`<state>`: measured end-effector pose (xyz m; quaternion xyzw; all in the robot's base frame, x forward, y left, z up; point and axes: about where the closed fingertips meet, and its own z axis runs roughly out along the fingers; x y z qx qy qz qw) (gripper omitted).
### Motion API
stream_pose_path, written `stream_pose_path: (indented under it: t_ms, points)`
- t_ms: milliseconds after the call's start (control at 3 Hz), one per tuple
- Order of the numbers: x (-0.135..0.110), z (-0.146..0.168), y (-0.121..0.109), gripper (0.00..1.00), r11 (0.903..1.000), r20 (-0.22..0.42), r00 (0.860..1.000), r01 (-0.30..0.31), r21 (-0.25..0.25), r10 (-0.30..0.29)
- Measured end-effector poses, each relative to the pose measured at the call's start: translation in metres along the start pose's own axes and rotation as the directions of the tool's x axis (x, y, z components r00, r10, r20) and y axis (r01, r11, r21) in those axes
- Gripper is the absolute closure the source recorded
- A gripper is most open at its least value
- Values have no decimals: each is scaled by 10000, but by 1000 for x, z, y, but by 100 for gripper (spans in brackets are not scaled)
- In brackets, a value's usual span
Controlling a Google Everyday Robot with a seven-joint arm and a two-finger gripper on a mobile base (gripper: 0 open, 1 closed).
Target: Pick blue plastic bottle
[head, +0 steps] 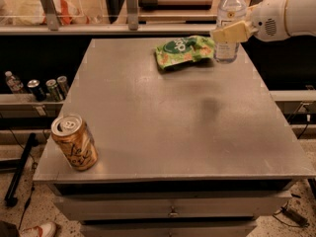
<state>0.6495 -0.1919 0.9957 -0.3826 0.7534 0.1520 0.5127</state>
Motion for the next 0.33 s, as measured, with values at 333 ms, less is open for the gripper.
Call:
stream_pose_path:
  t_ms: [333]
  points:
    - [-6,-6,-2,100,10000,126,9999,47,8,-48]
